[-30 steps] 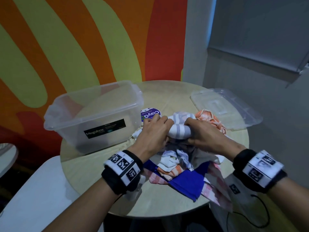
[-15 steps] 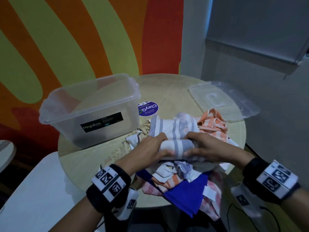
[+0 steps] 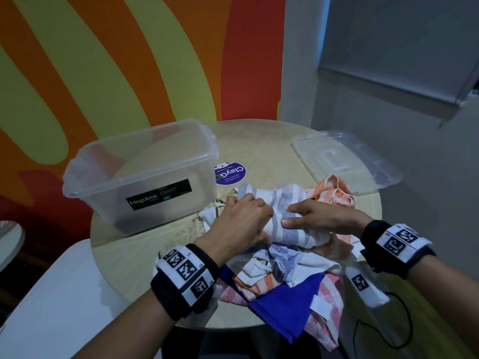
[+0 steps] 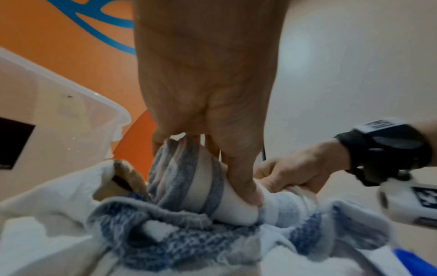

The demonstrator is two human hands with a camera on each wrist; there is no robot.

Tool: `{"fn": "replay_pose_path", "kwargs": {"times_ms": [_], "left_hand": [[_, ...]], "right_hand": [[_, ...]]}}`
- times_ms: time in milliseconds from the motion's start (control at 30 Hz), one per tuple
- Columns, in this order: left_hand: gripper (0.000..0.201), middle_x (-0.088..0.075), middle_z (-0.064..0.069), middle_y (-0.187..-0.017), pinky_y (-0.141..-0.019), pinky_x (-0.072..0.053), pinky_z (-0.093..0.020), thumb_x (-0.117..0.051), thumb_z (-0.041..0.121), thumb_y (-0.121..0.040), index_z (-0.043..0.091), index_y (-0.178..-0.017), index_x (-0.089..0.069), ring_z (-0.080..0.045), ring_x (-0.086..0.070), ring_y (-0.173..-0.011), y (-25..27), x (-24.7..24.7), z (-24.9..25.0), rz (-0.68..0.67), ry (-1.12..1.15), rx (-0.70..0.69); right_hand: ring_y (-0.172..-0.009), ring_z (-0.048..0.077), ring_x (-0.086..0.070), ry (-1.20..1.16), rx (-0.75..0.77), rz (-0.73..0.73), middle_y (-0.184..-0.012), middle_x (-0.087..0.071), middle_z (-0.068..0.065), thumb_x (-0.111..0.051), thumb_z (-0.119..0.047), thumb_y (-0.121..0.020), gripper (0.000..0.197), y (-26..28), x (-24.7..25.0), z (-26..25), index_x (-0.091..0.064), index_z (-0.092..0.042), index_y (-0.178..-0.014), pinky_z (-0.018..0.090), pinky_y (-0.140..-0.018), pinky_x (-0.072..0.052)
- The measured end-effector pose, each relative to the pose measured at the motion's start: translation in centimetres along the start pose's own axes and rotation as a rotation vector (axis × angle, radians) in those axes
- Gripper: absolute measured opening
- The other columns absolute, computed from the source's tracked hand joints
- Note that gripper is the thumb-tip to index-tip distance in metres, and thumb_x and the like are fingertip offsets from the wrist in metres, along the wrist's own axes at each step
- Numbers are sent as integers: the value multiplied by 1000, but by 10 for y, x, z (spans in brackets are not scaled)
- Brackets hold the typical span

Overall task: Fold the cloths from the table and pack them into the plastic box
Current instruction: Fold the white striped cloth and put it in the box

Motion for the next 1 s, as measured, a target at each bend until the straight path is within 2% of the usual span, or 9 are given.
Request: {"fn": "replay_pose_path", "kwargs": {"times_ms": [100,167,300,367,467,600,733,833,1000], "left_hand": [[32,-65,2,-100,-81,-35,-38,-65,49,-94,21,-111,-67,-25,-56,-104,-14,-5,-13,-42,161,43],[30,-60,1,-88,-79,-37,-39,-62,48,-97,22,-110,-69,-29,-57,-101,-24,-10,-21,-60,242,72],[23,-51,3,-80,-75,-34,-39,-54,45,-102,25,-98,-66,-32,-56,-98,-36,-22,-32,-70,327,95],[21,-54,3,-85,-78,-38,-41,-53,45,-103,28,-96,-62,-31,-55,-99,-37,-26,-35,-69,357,94],[32,-68,-1,-107,-86,-43,-45,-51,48,-103,23,-114,-67,-29,-57,-108,-35,-30,-38,-80,348,94],[36,-68,-3,-121,-93,-44,-46,-51,47,-104,23,-126,-66,-29,-55,-117,-35,-26,-34,-75,351,120],[35,-68,-5,-121,-97,-45,-48,-52,46,-104,23,-127,-66,-31,-55,-119,-37,-22,-33,-86,354,149],[35,-68,-7,-118,-93,-43,-45,-54,47,-103,23,-126,-66,-32,-56,-118,-38,-22,-34,-83,364,169],[37,-68,-8,-122,-98,-45,-50,-54,49,-103,23,-127,-66,-34,-54,-124,-38,-23,-32,-88,367,176]], "right_hand": [[-92,23,-65,208,-23,114,-98,-69,-1,-65,-66,-87,48,-6,6,-6,-65,-23,-109,34,-81,-49],[-90,24,-57,401,54,214,-94,-61,-2,-65,-60,-90,43,-1,6,-16,-61,-20,-107,35,-75,-43],[-105,19,-50,606,150,256,-114,-55,-3,-72,-59,-82,57,9,-5,-25,-56,-23,-123,38,-88,-46],[-110,21,-52,572,145,265,-121,-57,1,-76,-37,-85,53,12,-5,-18,-55,-20,-130,38,-92,-46],[-111,17,-55,428,125,285,-123,-60,-3,-79,-20,-82,57,23,-2,-7,-56,-24,-135,34,-94,-47],[-107,15,-61,338,95,386,-118,-65,-7,-79,-14,-81,48,34,3,1,-63,-28,-124,29,-84,-48],[-123,12,-47,345,101,392,-134,-53,-7,-72,-21,-85,59,33,2,-15,-54,-23,-141,24,-94,-33],[-122,17,-48,397,104,407,-130,-55,-5,-66,-35,-91,49,25,-9,-18,-55,-23,-137,31,-97,-39],[-110,17,-48,239,10,473,-119,-58,2,-71,-16,-85,45,23,-6,2,-61,-25,-128,28,-79,-33]]}}
Point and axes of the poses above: each hand's wrist, its own y-axis away from the middle knuckle, its own x-axis out of the back of the hand, z = x × y, the point moved 3 cm from there along -y, towards the middle knuckle
